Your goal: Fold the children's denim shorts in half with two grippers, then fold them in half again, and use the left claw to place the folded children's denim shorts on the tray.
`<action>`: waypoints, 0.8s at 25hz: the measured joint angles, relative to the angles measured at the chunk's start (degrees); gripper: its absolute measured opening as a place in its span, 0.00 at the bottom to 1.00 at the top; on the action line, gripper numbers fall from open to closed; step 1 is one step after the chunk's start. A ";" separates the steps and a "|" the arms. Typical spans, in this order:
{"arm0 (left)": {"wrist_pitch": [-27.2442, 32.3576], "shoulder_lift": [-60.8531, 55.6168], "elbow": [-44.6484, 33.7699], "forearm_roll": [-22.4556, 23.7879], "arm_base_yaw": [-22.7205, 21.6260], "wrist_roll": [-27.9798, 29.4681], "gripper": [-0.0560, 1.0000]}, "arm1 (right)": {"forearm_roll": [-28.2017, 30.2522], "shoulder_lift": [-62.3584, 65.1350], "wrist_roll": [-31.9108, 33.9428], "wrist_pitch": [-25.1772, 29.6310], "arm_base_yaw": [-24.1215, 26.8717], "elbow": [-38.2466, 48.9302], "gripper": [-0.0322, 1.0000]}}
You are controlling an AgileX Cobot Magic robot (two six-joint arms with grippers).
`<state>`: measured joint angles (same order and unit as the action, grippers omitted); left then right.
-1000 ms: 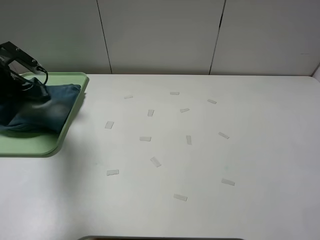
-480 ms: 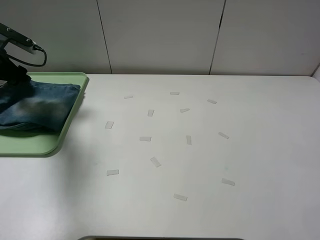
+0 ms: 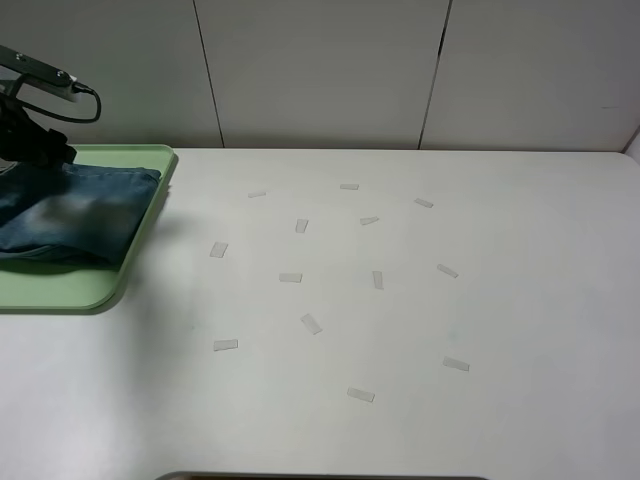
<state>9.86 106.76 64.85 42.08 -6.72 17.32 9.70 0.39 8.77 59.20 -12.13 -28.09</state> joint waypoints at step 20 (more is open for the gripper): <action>-5.51 0.00 -5.20 -1.31 -5.47 -2.48 0.75 | 0.00 0.00 0.00 0.00 0.00 0.00 0.64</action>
<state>4.35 106.76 59.65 40.77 -12.19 14.84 9.70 0.39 8.77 59.20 -12.13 -28.09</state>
